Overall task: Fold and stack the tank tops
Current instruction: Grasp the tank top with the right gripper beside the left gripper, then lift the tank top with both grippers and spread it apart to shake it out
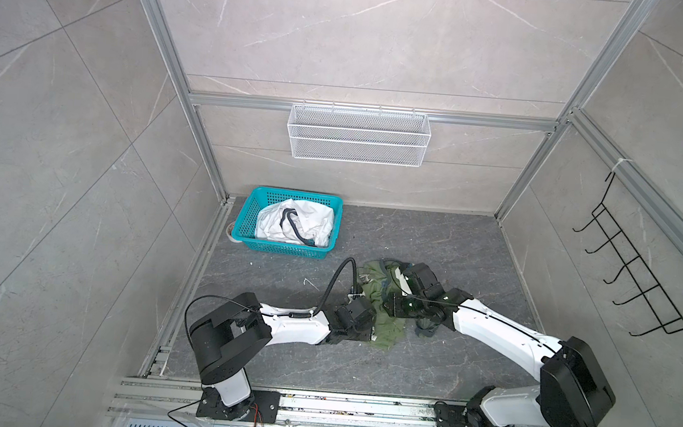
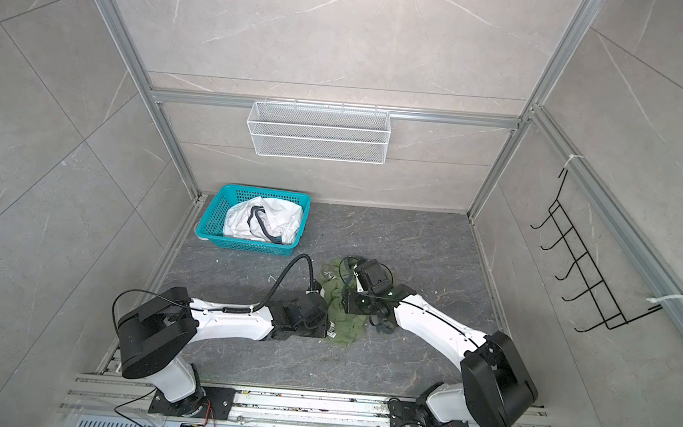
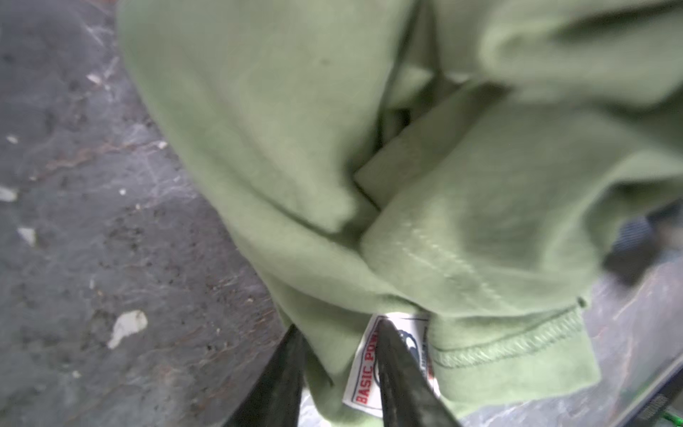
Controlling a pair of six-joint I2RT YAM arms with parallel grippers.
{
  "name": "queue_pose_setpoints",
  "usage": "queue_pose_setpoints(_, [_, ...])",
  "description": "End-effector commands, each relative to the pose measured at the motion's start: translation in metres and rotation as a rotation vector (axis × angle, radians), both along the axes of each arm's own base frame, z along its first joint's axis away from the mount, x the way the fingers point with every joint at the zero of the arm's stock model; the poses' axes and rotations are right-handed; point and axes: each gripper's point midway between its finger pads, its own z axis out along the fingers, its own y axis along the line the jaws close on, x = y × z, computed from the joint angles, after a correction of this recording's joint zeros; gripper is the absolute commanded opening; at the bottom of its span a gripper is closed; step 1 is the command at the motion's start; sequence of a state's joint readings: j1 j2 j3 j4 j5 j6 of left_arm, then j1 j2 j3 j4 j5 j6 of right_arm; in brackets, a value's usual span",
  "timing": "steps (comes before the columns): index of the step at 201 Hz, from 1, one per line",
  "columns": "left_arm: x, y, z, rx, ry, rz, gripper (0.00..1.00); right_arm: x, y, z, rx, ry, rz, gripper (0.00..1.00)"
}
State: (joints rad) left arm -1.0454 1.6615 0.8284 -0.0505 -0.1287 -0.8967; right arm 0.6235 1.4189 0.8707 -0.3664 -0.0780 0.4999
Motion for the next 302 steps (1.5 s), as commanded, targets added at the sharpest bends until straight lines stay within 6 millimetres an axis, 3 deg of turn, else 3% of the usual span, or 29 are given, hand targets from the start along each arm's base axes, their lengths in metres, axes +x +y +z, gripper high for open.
queue_pose_setpoints(1, [0.009, 0.006, 0.012, -0.011, -0.046, 0.059, 0.21, 0.012, -0.010, 0.004, -0.077, -0.041, -0.033, 0.21])
queue_pose_setpoints(29, [0.015, 0.026, 0.028, 0.018, -0.115, 0.098, 0.00, 0.008, -0.024, 0.026, -0.110, -0.094, -0.041, 0.03])
queue_pose_setpoints(72, [0.032, 0.069, 0.074, 0.043, -0.239, 0.147, 0.00, -0.005, -0.069, 0.084, -0.197, -0.241, -0.121, 0.00])
queue_pose_setpoints(102, [0.042, 0.131, 0.142, 0.121, -0.404, 0.225, 0.00, -0.020, -0.120, 0.154, -0.288, -0.406, -0.240, 0.00])
queue_pose_setpoints(131, [0.033, 0.201, 0.213, 0.137, -0.575, 0.353, 0.00, -0.044, -0.165, 0.221, -0.297, -0.569, -0.361, 0.00])
queue_pose_setpoints(150, [0.022, 0.232, 0.245, 0.115, -0.647, 0.404, 0.00, -0.057, -0.178, 0.245, -0.261, -0.636, -0.392, 0.00])
queue_pose_setpoints(169, [0.011, 0.252, 0.264, 0.120, -0.695, 0.433, 0.00, -0.067, -0.189, 0.261, -0.234, -0.686, -0.422, 0.00])
queue_pose_setpoints(203, [0.010, 0.261, 0.266, 0.198, -0.699, 0.423, 0.00, -0.071, -0.192, 0.270, -0.224, -0.718, -0.422, 0.00])
queue_pose_setpoints(235, [0.021, 0.245, 0.258, 0.269, -0.646, 0.366, 0.00, -0.062, -0.181, 0.260, -0.235, -0.674, -0.397, 0.00])
queue_pose_setpoints(262, [0.029, 0.228, 0.268, 0.267, -0.643, 0.318, 0.00, -0.057, -0.176, 0.254, -0.241, -0.649, -0.383, 0.00])
queue_pose_setpoints(281, [0.022, 0.222, 0.297, 0.208, -0.700, 0.238, 0.00, -0.069, -0.176, 0.274, -0.195, -0.678, -0.346, 0.00])
queue_pose_setpoints(302, [-0.010, 0.238, 0.353, 0.089, -0.805, 0.172, 0.00, -0.099, -0.183, 0.315, -0.137, -0.738, -0.266, 0.00])
